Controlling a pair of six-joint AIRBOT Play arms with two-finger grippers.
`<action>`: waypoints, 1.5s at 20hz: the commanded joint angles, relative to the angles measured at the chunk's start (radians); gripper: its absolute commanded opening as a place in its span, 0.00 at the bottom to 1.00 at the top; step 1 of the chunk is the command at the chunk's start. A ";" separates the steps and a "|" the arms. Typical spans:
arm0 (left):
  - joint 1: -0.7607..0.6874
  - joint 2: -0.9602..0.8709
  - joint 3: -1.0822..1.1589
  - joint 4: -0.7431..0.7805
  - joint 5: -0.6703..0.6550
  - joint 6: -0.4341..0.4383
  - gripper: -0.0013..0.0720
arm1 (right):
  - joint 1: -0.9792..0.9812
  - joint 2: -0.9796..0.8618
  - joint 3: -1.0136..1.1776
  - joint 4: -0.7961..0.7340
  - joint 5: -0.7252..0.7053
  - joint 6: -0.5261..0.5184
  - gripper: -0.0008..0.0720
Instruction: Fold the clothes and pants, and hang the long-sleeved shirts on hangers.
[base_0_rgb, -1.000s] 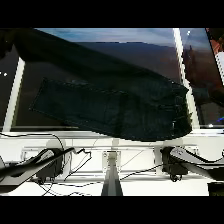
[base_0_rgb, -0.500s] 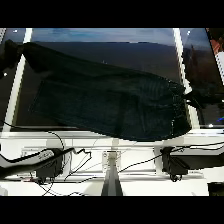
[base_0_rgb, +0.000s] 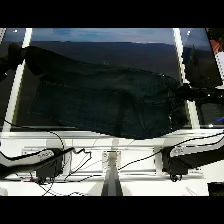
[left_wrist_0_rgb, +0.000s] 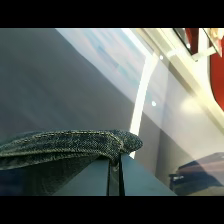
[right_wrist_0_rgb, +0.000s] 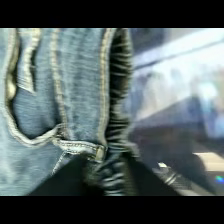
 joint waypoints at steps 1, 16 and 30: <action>0.002 -0.001 0.001 0.002 0.000 0.009 0.05 | 0.024 -0.006 0.051 -0.011 -0.007 -0.035 0.21; 0.001 -0.002 0.001 0.002 -0.008 0.011 0.05 | 0.024 -0.188 0.260 0.010 0.138 0.157 0.77; 0.027 0.042 0.002 0.002 -0.094 0.011 0.05 | 0.011 -0.191 0.261 0.272 0.084 -0.187 0.06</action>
